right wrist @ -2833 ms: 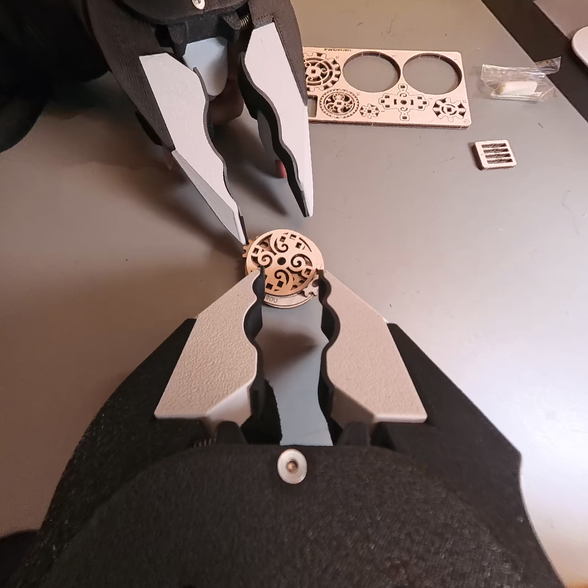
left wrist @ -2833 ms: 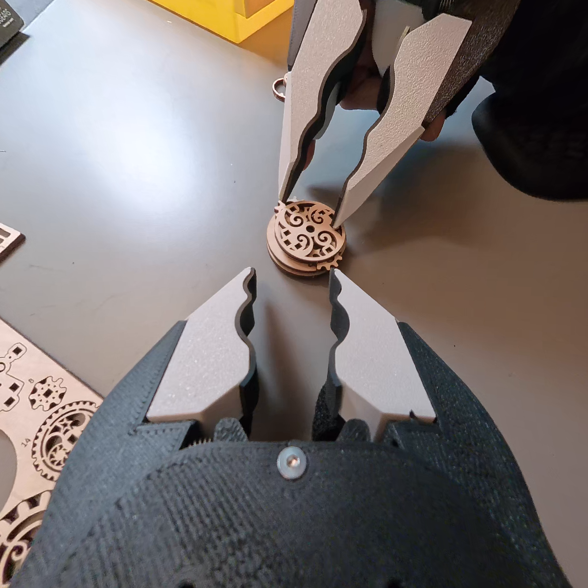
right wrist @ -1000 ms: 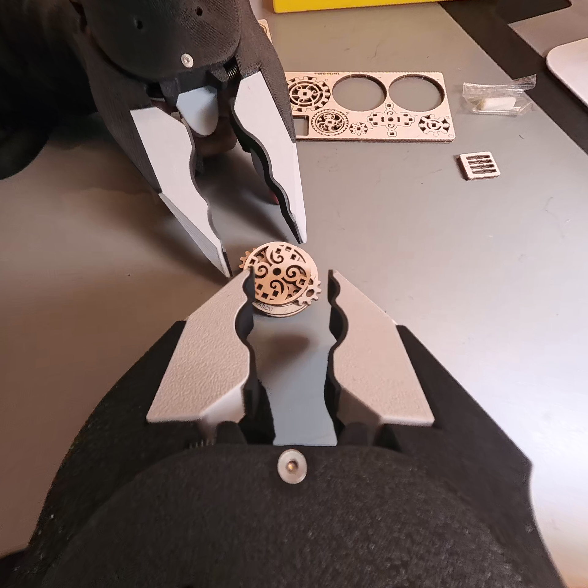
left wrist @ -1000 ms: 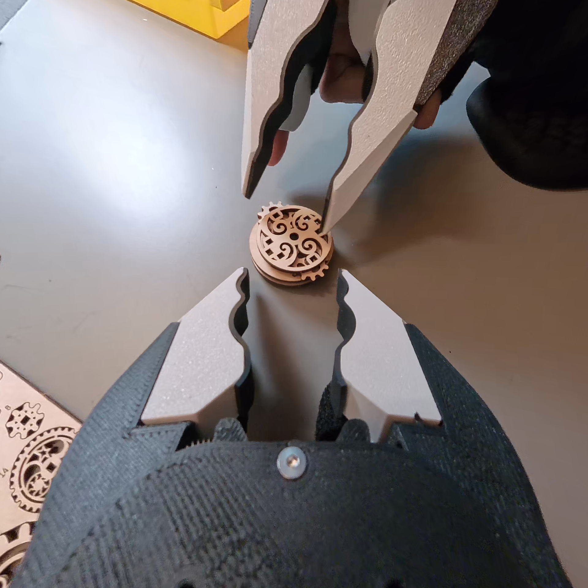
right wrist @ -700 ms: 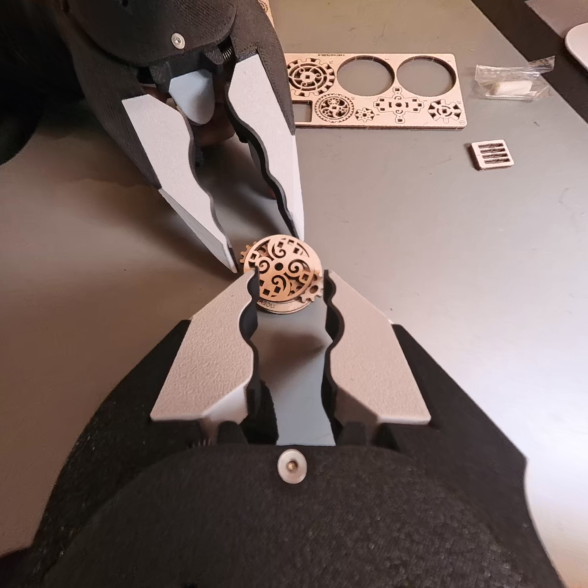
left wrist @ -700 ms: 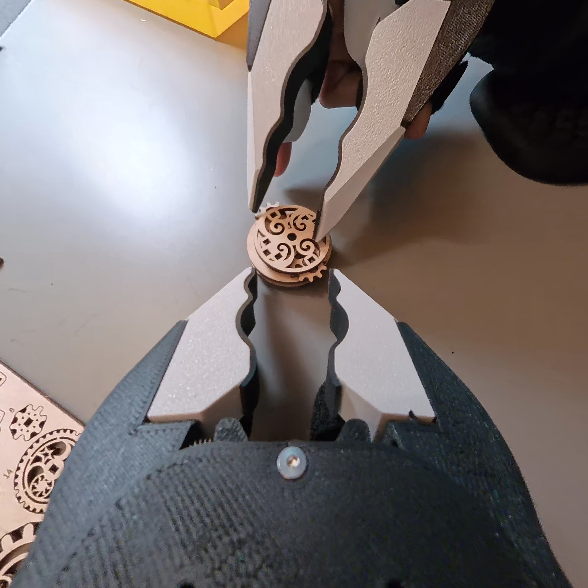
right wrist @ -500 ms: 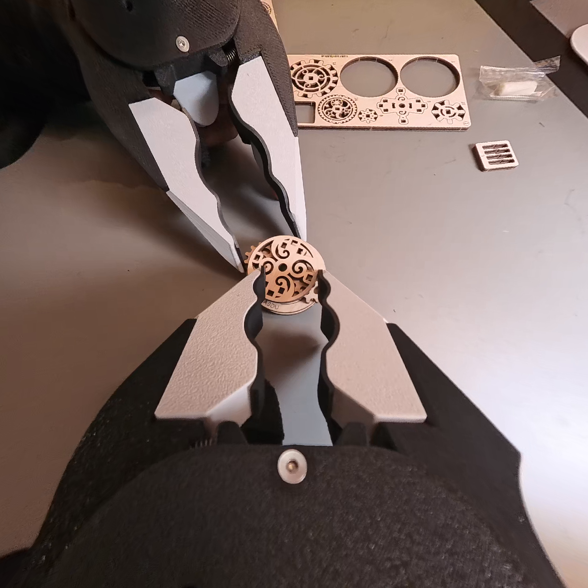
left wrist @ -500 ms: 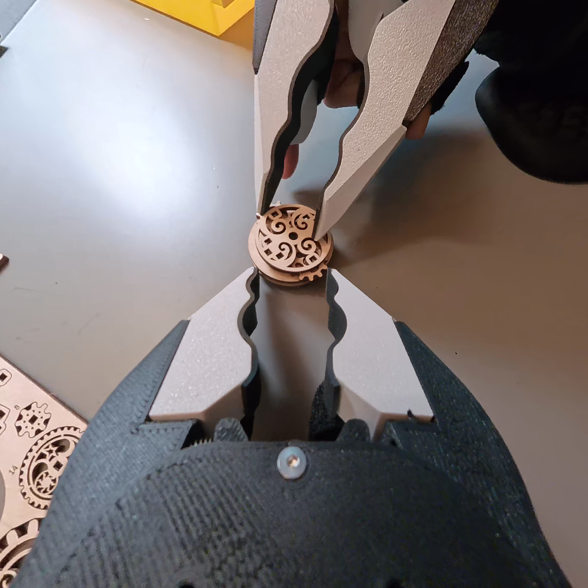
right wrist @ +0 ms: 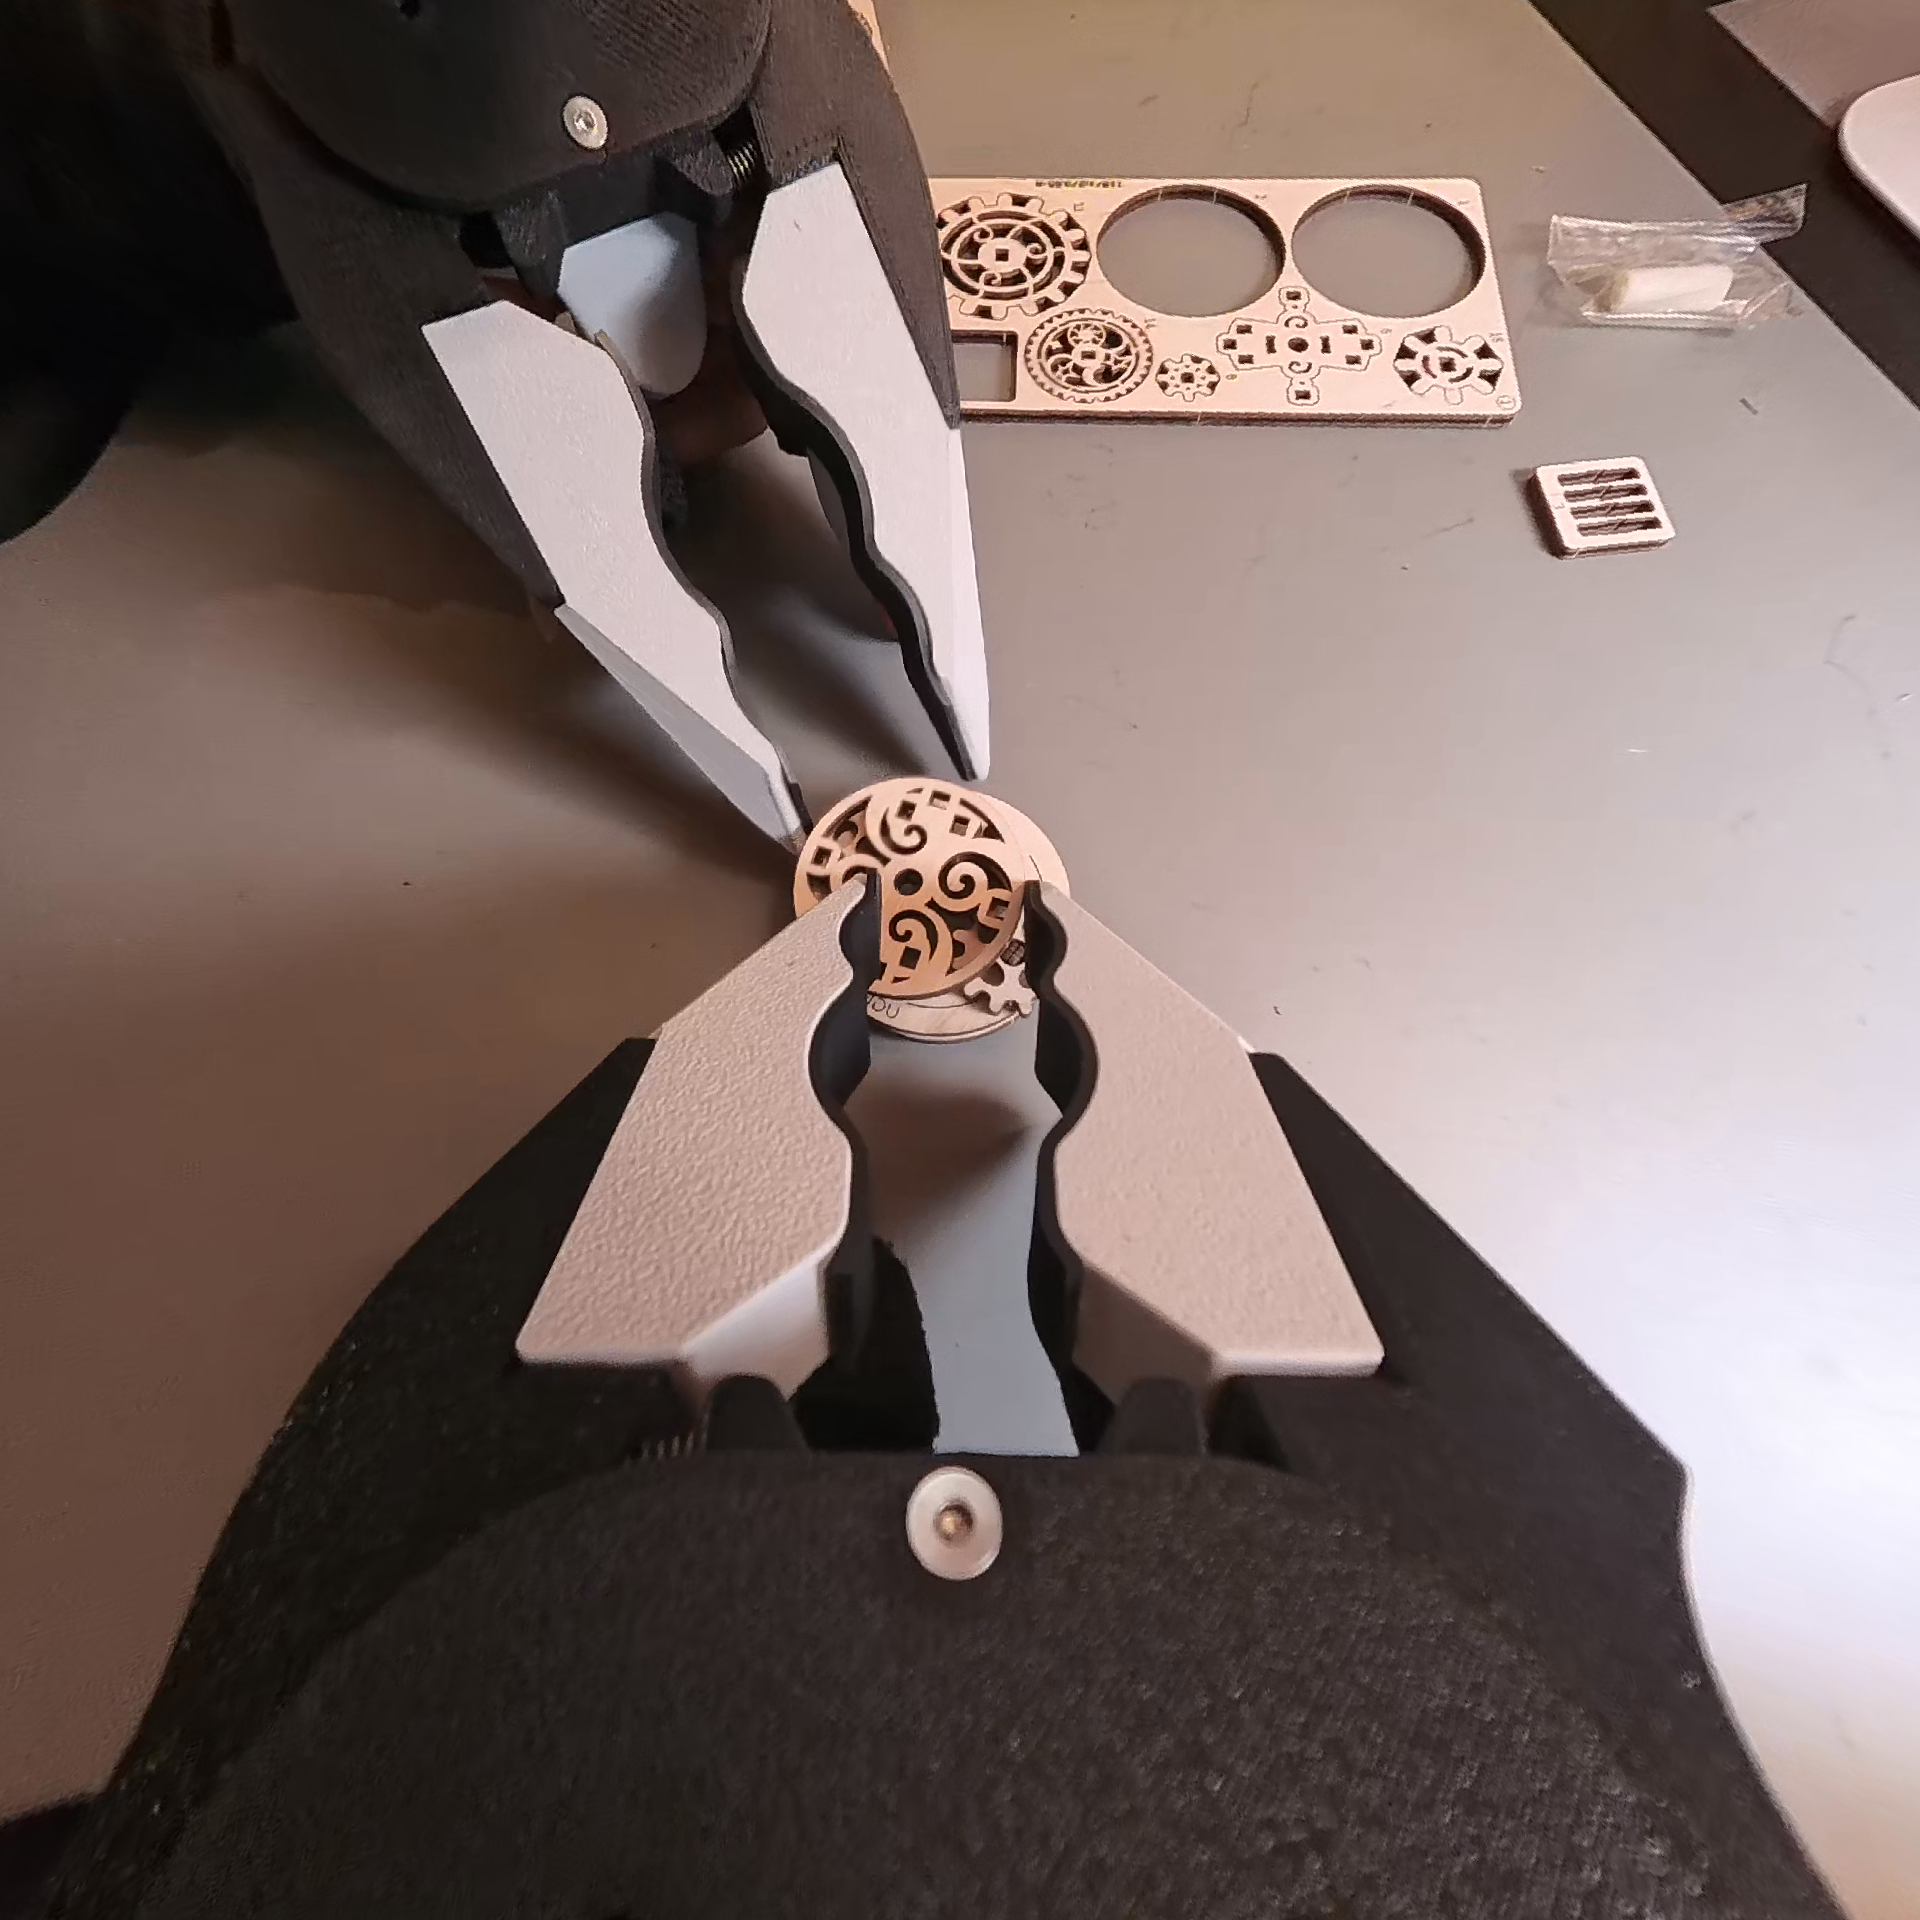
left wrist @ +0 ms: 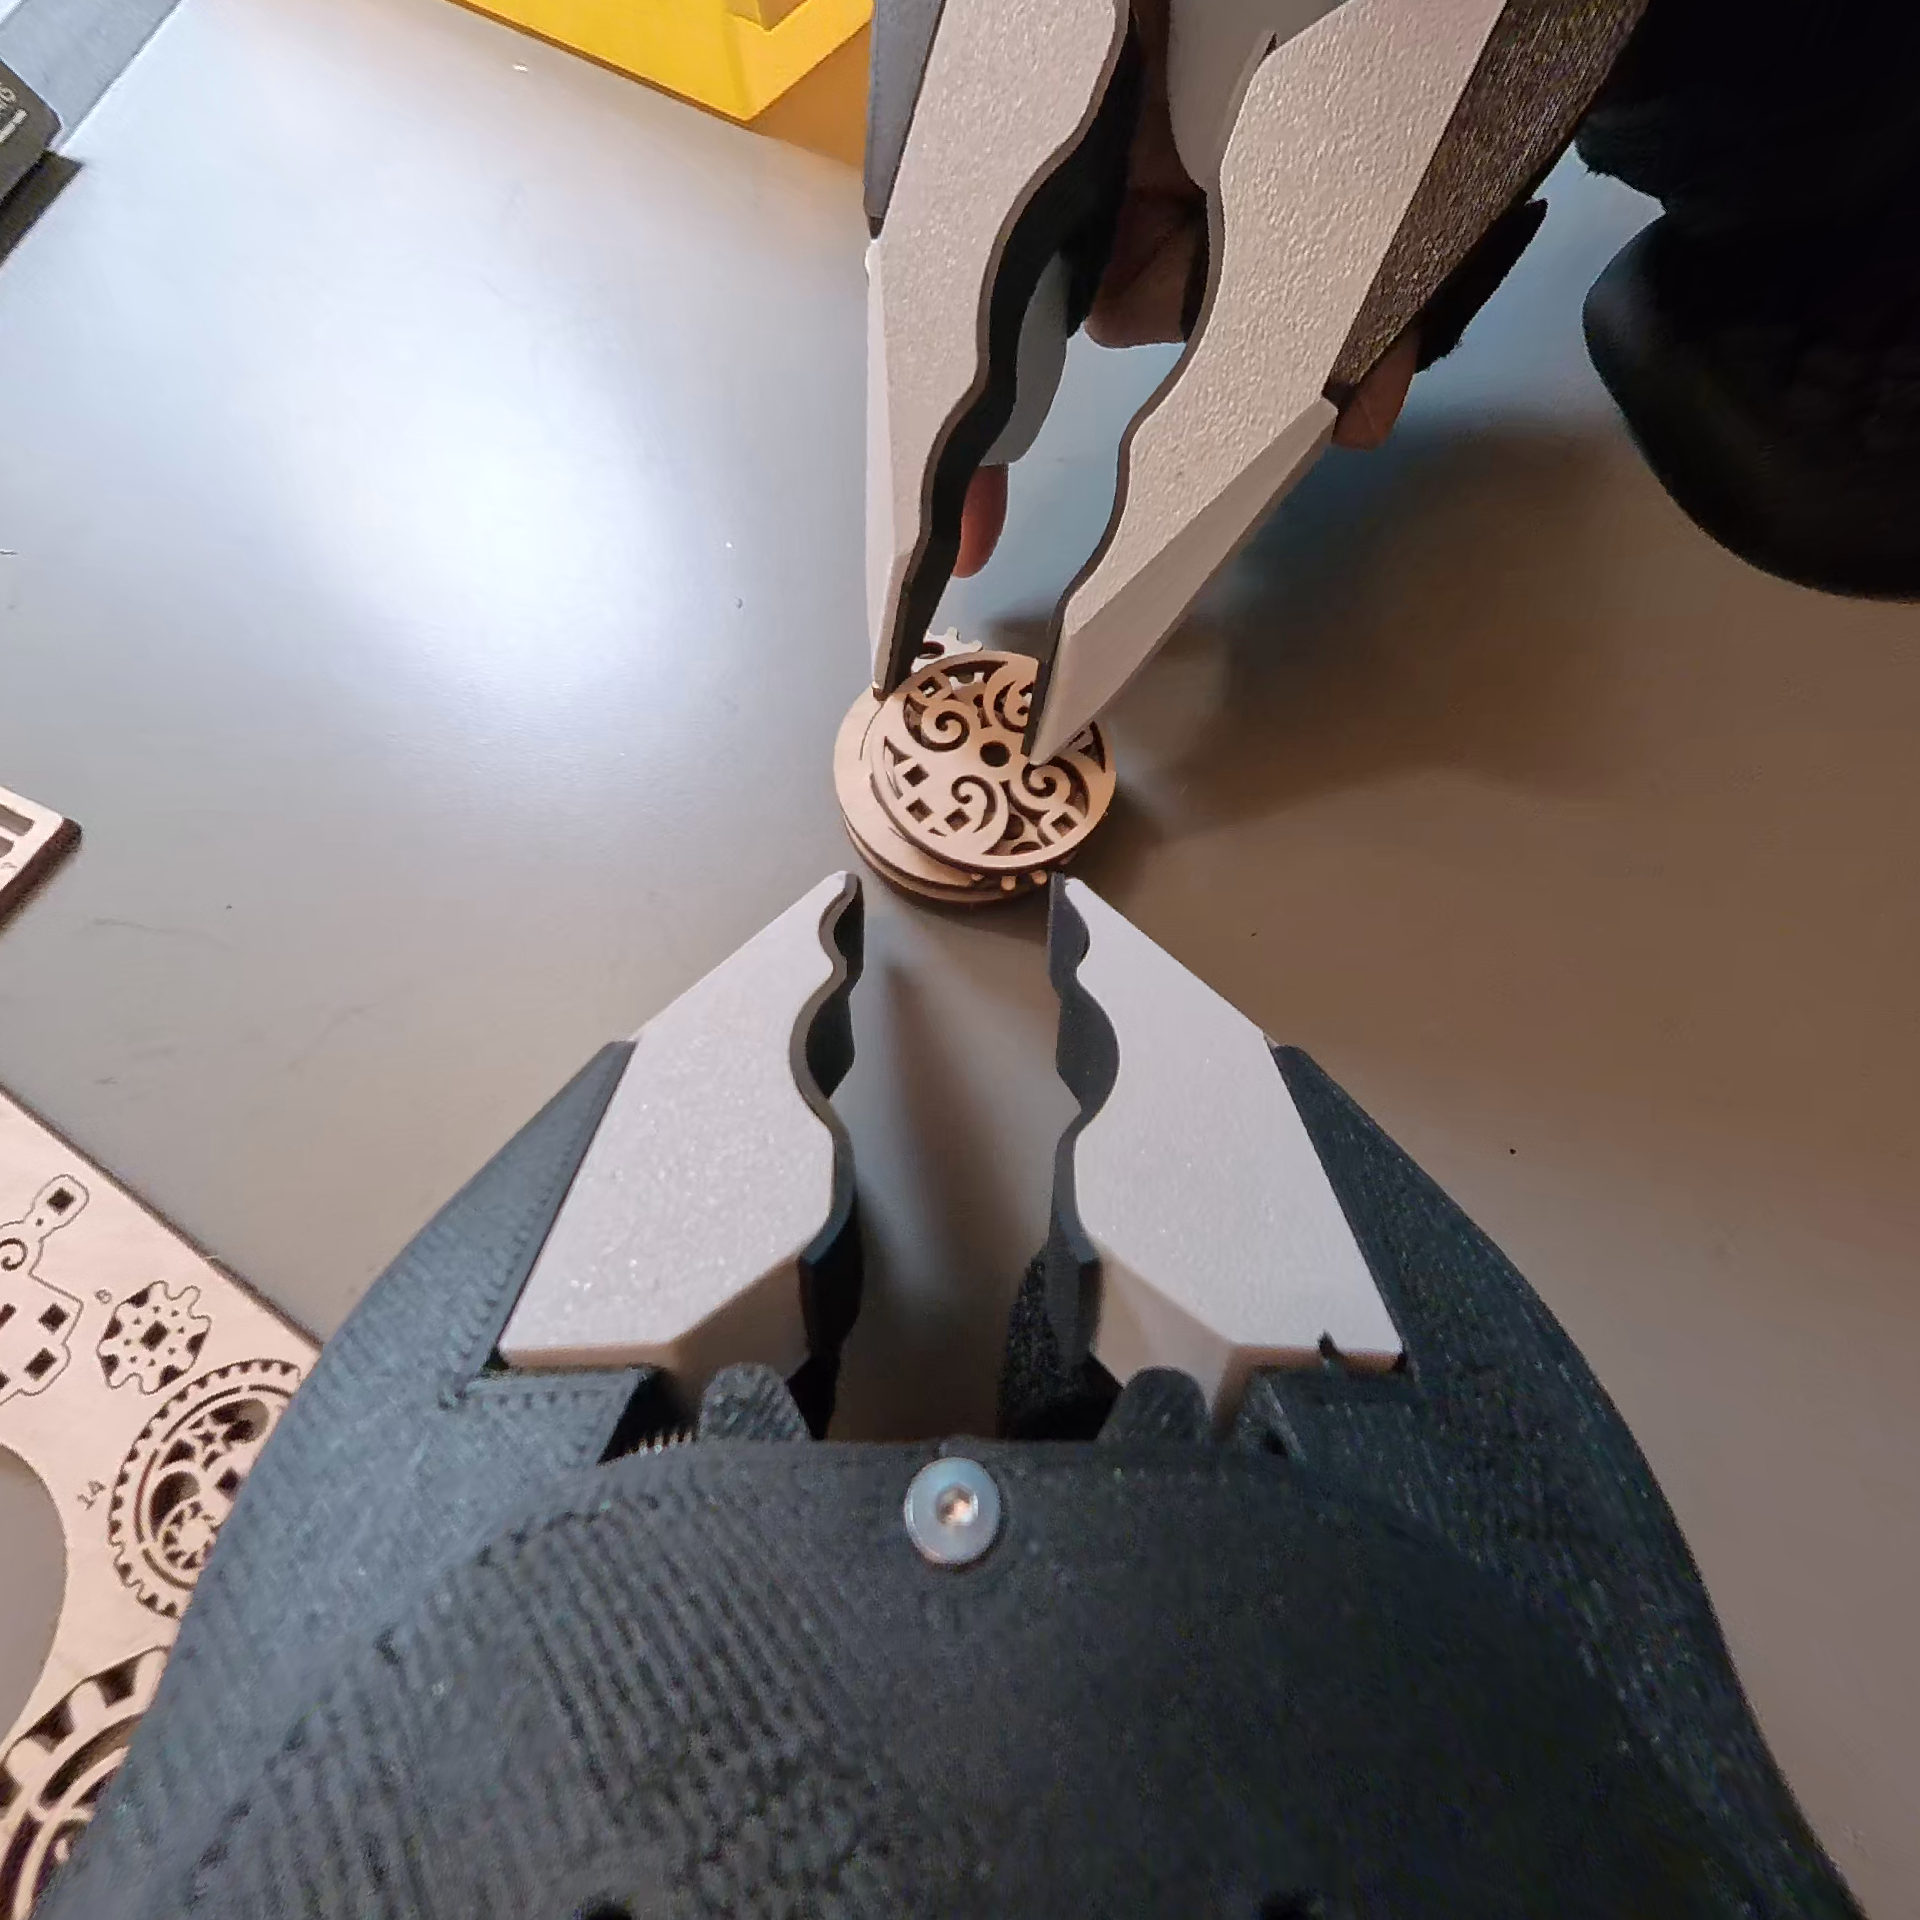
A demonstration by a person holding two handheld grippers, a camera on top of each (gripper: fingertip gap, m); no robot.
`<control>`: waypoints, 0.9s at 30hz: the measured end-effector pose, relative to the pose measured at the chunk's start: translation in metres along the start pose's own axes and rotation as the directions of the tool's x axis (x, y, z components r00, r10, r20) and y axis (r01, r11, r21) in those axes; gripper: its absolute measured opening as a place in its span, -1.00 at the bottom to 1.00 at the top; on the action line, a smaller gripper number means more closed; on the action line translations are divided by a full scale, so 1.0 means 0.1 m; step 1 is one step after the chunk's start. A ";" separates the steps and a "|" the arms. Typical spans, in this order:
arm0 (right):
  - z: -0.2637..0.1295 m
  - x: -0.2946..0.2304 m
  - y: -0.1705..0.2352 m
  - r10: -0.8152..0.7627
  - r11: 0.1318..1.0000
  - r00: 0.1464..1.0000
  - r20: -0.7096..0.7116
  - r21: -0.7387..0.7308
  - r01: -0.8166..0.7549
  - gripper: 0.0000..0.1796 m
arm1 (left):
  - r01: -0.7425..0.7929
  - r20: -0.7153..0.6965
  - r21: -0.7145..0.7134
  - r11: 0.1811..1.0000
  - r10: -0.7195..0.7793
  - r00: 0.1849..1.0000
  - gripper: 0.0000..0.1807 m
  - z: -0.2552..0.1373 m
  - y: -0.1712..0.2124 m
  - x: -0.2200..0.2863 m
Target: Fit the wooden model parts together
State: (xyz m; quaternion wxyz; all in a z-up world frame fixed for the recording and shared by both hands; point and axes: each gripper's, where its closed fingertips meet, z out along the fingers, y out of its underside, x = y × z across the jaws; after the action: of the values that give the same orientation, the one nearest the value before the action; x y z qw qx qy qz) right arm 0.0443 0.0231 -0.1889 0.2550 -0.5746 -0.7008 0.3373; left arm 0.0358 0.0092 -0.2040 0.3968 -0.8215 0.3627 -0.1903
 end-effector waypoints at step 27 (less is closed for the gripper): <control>-0.23 0.15 -0.27 0.043 0.988 0.998 -0.054 0.149 -0.035 -0.53 | 0.045 -0.035 0.063 0.997 -0.042 0.998 -0.33 -0.06 -0.10 0.01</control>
State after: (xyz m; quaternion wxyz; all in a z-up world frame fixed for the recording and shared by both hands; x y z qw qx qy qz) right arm 0.0414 0.0385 -0.1537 0.3101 -0.5771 -0.6550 0.3765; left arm 0.0372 0.0092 -0.1922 0.4125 -0.8126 0.3451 -0.2244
